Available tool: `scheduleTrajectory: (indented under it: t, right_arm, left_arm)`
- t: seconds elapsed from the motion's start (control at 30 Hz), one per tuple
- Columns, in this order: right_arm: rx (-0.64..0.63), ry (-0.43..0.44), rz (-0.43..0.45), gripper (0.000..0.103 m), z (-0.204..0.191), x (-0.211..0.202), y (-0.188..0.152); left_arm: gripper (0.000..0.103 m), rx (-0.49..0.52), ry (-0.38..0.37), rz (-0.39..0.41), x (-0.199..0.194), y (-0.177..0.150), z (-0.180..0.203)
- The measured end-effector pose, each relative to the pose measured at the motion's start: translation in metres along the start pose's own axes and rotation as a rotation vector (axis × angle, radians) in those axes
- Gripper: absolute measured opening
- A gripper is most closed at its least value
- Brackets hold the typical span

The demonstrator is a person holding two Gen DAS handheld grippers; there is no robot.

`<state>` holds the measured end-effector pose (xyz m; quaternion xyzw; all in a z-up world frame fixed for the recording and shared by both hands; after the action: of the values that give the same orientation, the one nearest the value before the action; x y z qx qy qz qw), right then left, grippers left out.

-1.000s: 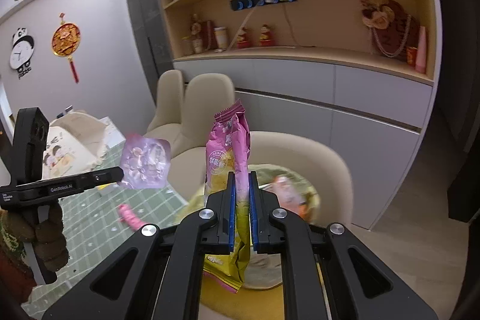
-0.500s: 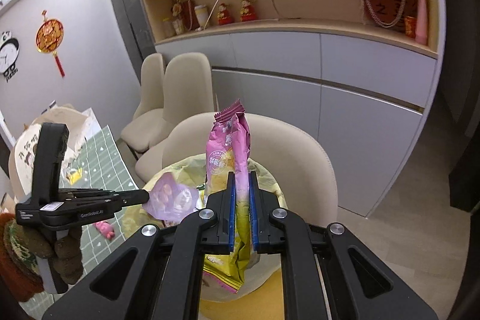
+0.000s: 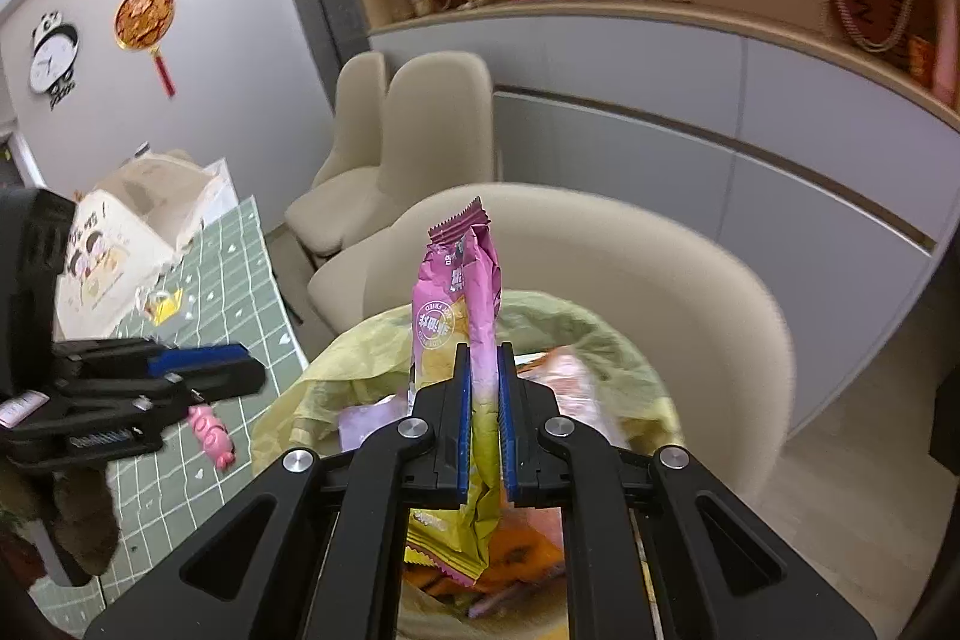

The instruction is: Collect trash

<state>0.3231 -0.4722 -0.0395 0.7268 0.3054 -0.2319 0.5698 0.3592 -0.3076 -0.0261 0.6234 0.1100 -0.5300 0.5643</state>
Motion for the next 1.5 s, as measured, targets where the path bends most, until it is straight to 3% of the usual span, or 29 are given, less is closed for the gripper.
scheduleTrajectory:
  t: [0.13,0.2,0.47,0.63,0.7,0.73,0.87,1.1,1.2,1.33,1.5]
  right_arm:
    - [-0.055,-0.032,-0.138,0.009,-0.006,0.04,-0.016]
    - [-0.035,-0.005,-0.224,0.01,-0.005,0.054,-0.026]
    - [-0.026,-0.015,-0.359,0.009,-0.008,0.077,-0.052]
    - [0.022,-0.01,-0.288,0.012,-0.013,0.064,-0.056]
    - [0.025,-0.013,-0.255,0.032,-0.017,0.054,-0.054]
    - [0.026,-0.012,-0.237,0.034,-0.019,0.048,-0.054]
    - [0.028,-0.075,-0.134,0.034,-0.028,0.014,-0.051]
    - [0.058,-0.051,0.075,0.034,-0.085,-0.073,-0.082]
    - [0.054,-0.053,0.104,0.034,-0.12,-0.099,-0.102]
    - [0.018,-0.056,0.132,0.034,-0.173,-0.124,-0.14]
    - [0.033,-0.034,0.137,0.034,-0.212,-0.135,-0.178]
  left_arm:
    - [0.031,-0.068,0.023,0.001,-0.009,-0.012,-0.02]
    - [0.033,-0.091,0.032,0.001,-0.014,-0.02,-0.026]
    - [0.035,-0.122,0.094,0.009,-0.04,-0.057,-0.042]
    - [0.038,-0.143,0.15,0.006,-0.064,-0.091,-0.059]
    - [0.042,-0.156,0.171,0.017,-0.078,-0.103,-0.069]
    - [0.042,-0.161,0.176,0.024,-0.083,-0.107,-0.073]
    - [0.044,-0.185,0.223,0.046,-0.107,-0.129,-0.094]
    - [0.07,-0.164,0.245,0.14,-0.164,-0.167,-0.112]
    - [0.079,-0.129,0.249,0.174,-0.182,-0.184,-0.11]
    - [0.081,-0.082,0.274,0.212,-0.199,-0.209,-0.103]
    - [0.081,-0.066,0.308,0.234,-0.214,-0.232,-0.102]
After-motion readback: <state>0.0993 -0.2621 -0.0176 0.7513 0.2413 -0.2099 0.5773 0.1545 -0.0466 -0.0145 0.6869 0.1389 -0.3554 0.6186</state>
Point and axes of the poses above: each gripper's, at about its wrist camera, not at the fingertips, and x roughly the way its jaws point, z to its right, y to its top, the point moved 2 cm from there along x, roughly the way its jaws point, and after that the axes turned 5 degrees about x, right-handed, at the moved point
